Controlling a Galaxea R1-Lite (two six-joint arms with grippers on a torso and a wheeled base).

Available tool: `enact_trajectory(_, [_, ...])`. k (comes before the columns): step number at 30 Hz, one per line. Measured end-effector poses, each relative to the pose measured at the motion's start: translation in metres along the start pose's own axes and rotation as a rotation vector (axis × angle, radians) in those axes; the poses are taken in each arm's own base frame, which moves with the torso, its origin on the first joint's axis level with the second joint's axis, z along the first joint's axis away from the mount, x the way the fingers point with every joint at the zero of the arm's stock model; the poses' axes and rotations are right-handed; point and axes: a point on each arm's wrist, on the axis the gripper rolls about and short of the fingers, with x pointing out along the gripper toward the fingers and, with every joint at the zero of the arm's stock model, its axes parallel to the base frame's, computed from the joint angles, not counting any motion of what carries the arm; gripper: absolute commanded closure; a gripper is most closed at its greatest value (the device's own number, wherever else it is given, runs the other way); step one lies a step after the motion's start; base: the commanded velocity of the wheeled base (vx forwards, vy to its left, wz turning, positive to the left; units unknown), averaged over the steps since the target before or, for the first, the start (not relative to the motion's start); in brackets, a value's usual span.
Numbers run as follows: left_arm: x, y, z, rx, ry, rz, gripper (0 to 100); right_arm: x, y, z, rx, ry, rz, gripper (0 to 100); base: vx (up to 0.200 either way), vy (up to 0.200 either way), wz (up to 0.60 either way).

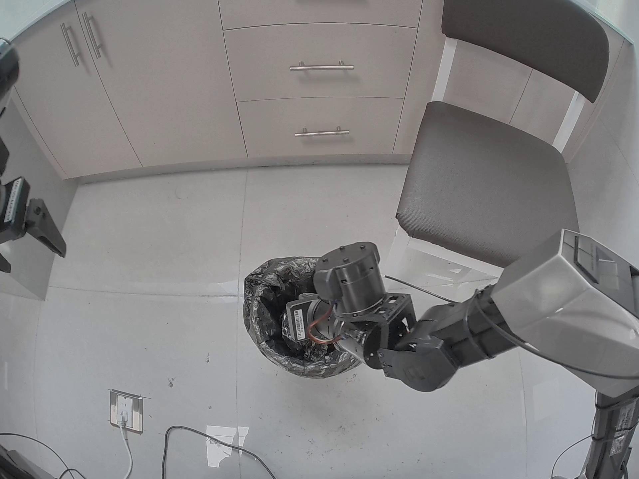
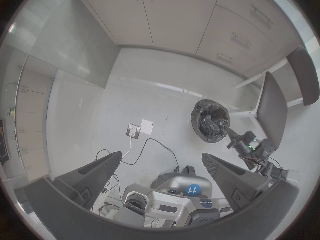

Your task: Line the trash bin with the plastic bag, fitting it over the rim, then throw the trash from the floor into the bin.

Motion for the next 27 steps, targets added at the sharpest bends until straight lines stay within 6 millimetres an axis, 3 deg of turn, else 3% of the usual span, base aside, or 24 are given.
enact_trajectory(12, [-0.037,0.023,-0.027,-0.043,-0.124,-0.046,0,0.049,0.009,0.006,0.090,0.223,-0.087,100,0.000,0.000,0.00])
enact_trajectory(27, [-0.055,0.021,-0.017,-0.078,-0.356,-0.154,0,0.091,0.001,-0.026,0.127,0.323,-0.139,100,0.000,0.000,0.00])
